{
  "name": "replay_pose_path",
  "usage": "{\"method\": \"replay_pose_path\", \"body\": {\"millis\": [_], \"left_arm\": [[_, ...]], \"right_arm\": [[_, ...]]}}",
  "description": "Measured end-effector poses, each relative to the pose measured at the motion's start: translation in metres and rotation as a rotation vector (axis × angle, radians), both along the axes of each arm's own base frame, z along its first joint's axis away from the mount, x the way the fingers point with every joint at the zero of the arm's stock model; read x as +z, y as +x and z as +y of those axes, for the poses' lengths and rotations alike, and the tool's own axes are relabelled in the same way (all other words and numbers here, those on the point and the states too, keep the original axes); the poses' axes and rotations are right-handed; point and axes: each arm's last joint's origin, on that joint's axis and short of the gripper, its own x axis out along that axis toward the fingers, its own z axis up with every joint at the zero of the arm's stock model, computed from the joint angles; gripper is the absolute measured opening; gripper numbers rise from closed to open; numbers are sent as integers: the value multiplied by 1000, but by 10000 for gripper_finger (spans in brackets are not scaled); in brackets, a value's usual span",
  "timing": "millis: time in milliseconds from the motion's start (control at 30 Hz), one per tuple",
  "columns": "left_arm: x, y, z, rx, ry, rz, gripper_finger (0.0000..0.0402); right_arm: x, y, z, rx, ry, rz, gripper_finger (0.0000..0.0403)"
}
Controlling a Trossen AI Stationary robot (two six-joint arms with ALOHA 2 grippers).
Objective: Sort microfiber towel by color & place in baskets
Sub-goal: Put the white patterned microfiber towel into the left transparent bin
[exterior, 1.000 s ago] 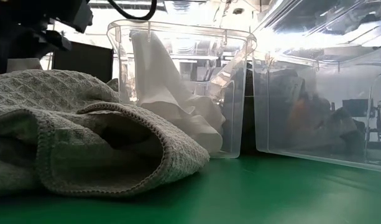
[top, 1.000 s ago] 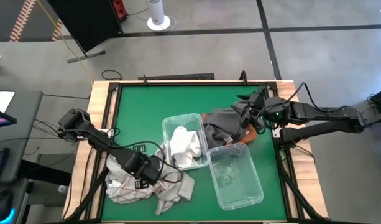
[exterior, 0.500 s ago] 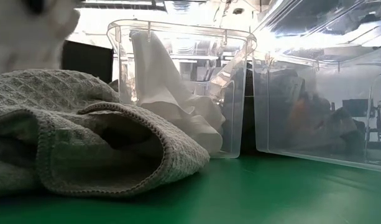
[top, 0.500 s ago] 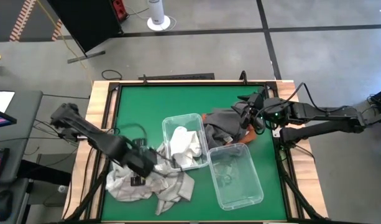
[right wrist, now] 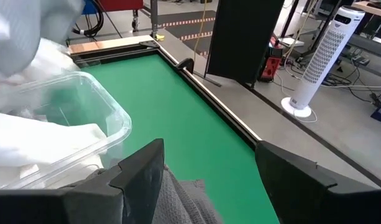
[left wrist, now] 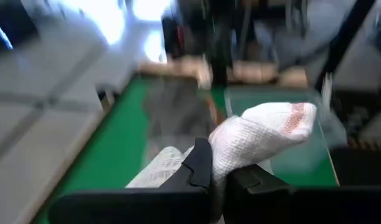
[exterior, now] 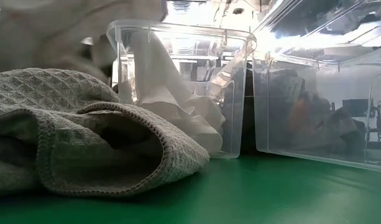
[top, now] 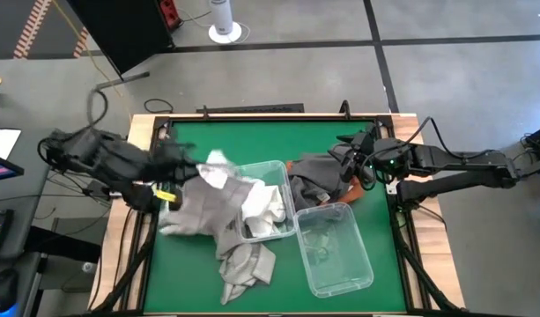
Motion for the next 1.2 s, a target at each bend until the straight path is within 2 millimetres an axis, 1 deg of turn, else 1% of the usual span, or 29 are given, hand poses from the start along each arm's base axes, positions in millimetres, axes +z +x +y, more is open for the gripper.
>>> {"method": "replay_pose_path", "body": {"millis": [100, 233, 333, 433, 600, 733, 833, 1000, 1100, 1200], "left_arm": [[10, 6, 6, 19, 71, -75, 3], [21, 25, 9, 43, 163, -182, 3], [33, 35, 8, 43, 244, -288, 5], [47, 35, 8, 48, 319, -368, 6], [68, 28, 8, 22, 363, -537, 6], [82, 22, 10, 46, 430, -670, 6], [90, 26, 15, 73, 470, -773, 6], [95, 35, 24, 33, 492, -901, 6], [98, 39, 32, 87, 508, -967, 6], [104, 39, 41, 121, 512, -1088, 7]], "right_arm": [[-1, 1, 0, -3, 7, -1, 283], [-3, 3, 0, -4, 10, 12, 283], [-4, 4, 0, -4, 11, 24, 283], [-4, 5, 0, -4, 11, 24, 283], [-5, 5, 0, -5, 10, 29, 283], [-5, 5, -1, -25, 1, 31, 283], [-4, 5, -1, -33, -3, 30, 283], [-4, 5, -1, -35, -4, 26, 283], [-4, 5, -1, -35, -4, 26, 283], [-4, 5, -1, -36, -5, 25, 283]]}}
